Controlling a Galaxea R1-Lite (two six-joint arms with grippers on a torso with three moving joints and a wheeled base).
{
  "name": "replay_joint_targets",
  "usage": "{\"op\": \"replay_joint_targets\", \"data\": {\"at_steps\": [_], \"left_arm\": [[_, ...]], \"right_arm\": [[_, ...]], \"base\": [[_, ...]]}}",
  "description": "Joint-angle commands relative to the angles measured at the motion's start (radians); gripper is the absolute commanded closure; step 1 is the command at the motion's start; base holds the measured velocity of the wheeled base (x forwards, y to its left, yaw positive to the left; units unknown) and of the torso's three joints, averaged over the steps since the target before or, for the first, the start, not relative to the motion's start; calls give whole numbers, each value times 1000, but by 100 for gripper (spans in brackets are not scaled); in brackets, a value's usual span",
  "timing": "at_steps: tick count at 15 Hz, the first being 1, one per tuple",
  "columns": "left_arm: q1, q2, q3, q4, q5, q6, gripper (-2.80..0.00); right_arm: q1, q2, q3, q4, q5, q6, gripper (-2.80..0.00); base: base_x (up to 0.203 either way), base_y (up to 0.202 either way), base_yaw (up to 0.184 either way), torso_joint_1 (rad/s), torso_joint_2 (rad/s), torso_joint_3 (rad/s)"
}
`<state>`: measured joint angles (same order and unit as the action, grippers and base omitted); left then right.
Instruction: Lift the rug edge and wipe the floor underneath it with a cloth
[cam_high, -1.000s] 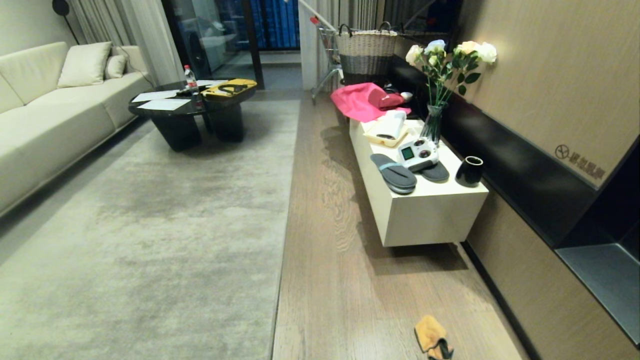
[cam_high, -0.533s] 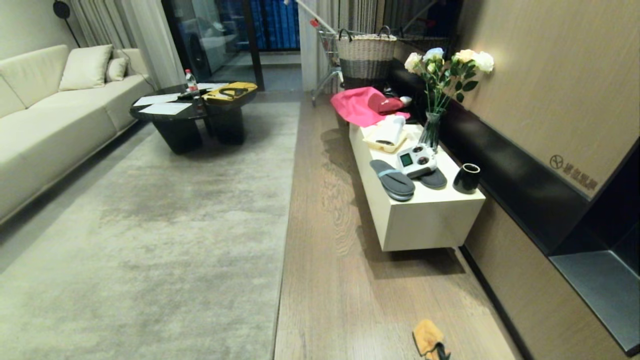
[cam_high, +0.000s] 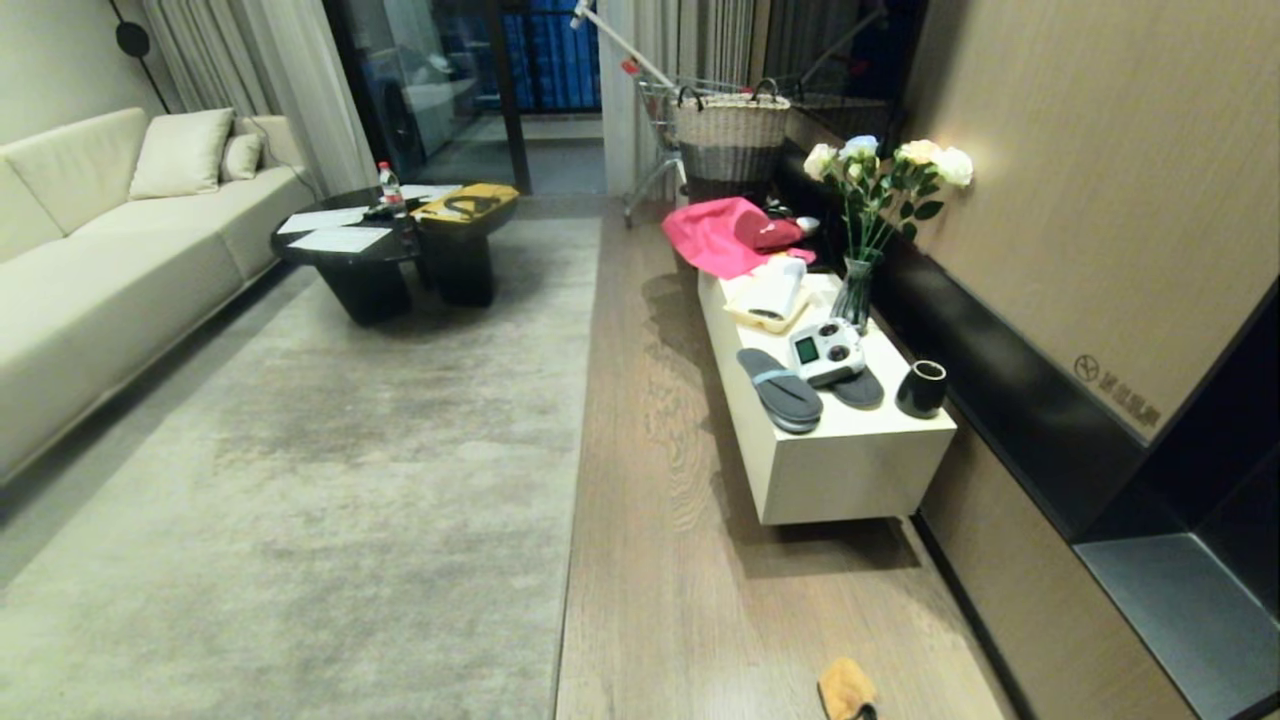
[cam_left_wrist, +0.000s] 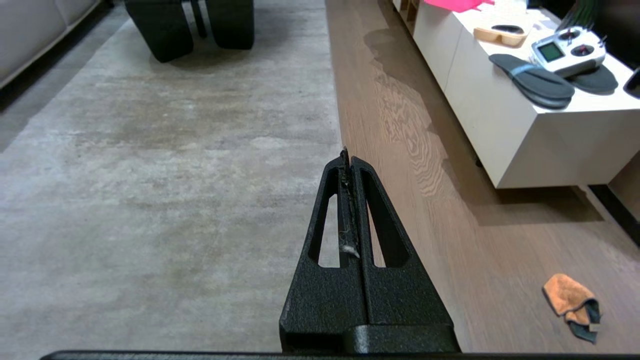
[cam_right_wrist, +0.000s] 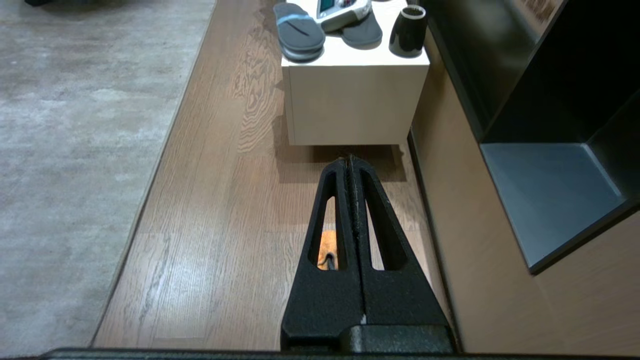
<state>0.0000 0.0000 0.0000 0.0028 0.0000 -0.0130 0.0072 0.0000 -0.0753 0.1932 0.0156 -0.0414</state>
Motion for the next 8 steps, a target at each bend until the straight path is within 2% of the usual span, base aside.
{"op": "replay_joint_targets", "data": {"at_steps": [1, 8], "left_arm": [[0, 2, 0, 0, 0, -1, 0], [0, 2, 0, 0, 0, -1, 0]], "right_arm": [[0, 1, 0, 0, 0, -2, 0], [0, 0, 2, 0, -2, 2, 0]], "base": [[0, 0, 0, 120, -474, -359], [0, 0, 0, 160, -514, -362]]}}
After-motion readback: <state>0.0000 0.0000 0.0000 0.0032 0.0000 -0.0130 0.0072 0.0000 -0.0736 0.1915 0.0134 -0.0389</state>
